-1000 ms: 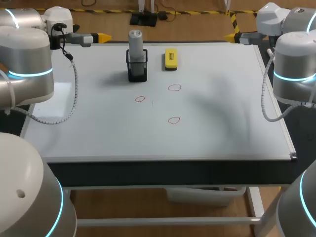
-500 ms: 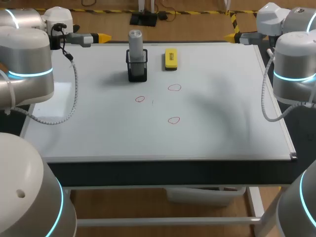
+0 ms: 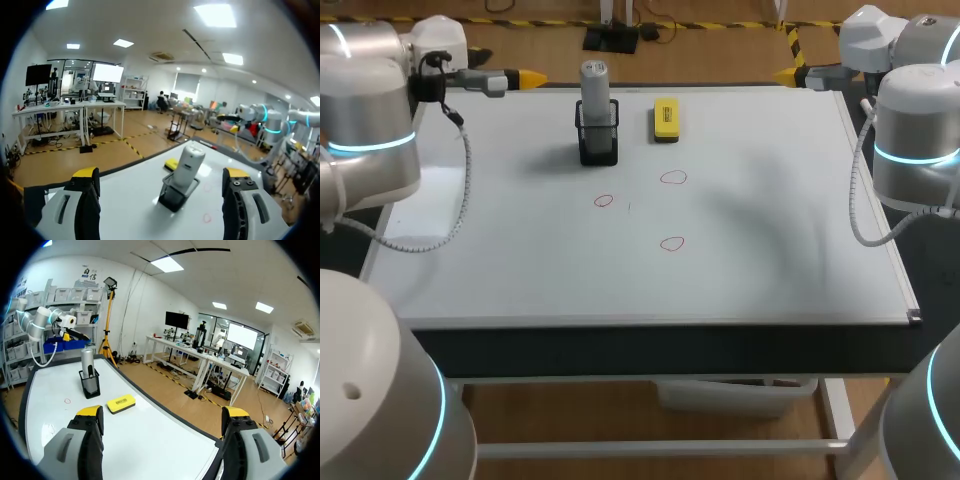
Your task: Pick up the inspection probe, press it on each red-marked spot on the whiteboard one by one, put down the probe, pick up the eraser, and wipe off all the red marks.
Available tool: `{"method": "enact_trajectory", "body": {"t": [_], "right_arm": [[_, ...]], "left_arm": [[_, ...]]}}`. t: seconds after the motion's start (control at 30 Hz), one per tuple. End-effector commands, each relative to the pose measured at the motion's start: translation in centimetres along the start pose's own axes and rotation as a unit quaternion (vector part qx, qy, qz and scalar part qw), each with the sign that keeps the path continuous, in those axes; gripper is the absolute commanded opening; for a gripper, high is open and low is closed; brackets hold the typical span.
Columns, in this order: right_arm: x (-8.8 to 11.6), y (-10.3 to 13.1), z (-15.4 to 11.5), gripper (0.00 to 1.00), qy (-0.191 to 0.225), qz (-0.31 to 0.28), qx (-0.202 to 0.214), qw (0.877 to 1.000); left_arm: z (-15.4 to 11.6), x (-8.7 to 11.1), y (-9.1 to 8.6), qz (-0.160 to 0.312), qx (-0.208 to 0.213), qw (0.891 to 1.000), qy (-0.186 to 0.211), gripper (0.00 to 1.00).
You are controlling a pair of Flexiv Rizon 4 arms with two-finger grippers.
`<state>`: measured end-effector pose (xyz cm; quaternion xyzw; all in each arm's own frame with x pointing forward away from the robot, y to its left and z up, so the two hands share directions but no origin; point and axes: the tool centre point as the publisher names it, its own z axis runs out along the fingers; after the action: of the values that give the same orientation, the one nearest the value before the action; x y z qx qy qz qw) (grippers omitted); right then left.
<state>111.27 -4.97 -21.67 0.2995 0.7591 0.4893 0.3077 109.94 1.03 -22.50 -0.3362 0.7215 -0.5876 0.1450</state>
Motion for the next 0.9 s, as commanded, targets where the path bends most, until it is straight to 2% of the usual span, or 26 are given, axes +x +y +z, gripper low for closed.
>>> {"method": "enact_trajectory", "body": {"t": [0.03, 0.4, 0.9], "right_arm": [[0.0, 0.0, 0.0, 1.0, 0.0, 0.0, 0.001, 1.0], [0.0, 0.0, 0.0, 1.0, 0.0, 0.0, 0.001, 1.0], [0.0, 0.0, 0.0, 1.0, 0.0, 0.0, 0.001, 1.0]], "left_arm": [[0.5, -0.7, 0.3, 0.005, 0.005, 1.0, 0.029, 1.0], [1.7, -0.2, 0.7, 0.03, 0.007, 0.994, 0.101, 1.0], [3.3, 0.8, 1.0, 0.044, 0.038, 0.974, 0.221, 1.0]]}}
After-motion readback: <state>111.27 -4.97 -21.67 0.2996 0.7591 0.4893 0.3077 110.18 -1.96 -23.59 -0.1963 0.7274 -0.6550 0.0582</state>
